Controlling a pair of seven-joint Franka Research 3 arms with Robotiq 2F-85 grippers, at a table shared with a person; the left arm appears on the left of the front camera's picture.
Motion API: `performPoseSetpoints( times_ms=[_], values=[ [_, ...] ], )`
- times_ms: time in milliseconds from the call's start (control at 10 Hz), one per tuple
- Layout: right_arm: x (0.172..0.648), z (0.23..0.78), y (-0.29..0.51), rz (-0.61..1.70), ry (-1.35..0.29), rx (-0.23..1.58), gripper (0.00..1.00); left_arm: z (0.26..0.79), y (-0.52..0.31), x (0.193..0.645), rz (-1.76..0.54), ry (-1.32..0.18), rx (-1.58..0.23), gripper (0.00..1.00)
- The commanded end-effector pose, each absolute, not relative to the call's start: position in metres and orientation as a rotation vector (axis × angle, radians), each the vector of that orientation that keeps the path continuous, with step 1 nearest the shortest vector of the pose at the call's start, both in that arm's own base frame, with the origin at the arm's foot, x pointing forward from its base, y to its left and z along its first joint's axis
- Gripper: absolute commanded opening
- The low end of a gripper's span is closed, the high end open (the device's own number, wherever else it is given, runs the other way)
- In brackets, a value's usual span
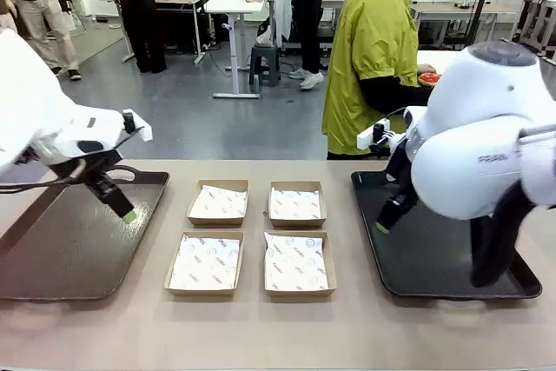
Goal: Individually package the donuts and arrange them on the tray.
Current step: Pick up one Paper togo box.
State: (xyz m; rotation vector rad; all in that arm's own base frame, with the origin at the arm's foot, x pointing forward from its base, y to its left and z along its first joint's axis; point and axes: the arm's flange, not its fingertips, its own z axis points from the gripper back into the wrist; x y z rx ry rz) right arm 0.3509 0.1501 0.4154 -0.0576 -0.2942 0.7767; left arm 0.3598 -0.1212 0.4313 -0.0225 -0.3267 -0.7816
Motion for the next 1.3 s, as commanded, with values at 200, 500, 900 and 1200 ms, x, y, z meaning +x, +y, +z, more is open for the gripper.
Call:
performPoseSetpoints(
  times_ms=[200, 500, 900, 1200],
  values=[
    [0.219, 0.394, 0.096, 0.862, -0.318, -0.191, 1.0, 0.39, -0.064, 0.254, -0.749, -0.341, -0.049, 1.0],
    [0.32, 0.451, 0.14, 0.826, -0.245, -0.111, 1.0, 0.461, -0.102, 0.339, -0.777, -0.306, -0.039, 1.0],
    [0.319, 0.484, 0.062, 0.581, -0.206, 0.726, 1.0, 0.492, -0.033, 0.35, -0.382, -0.403, -0.79, 1.0],
    [0.338, 0.474, -0.015, 0.451, -0.118, 1.179, 1.0, 0.488, 0.027, 0.358, -0.205, -0.29, -1.186, 1.0]
  ],
)
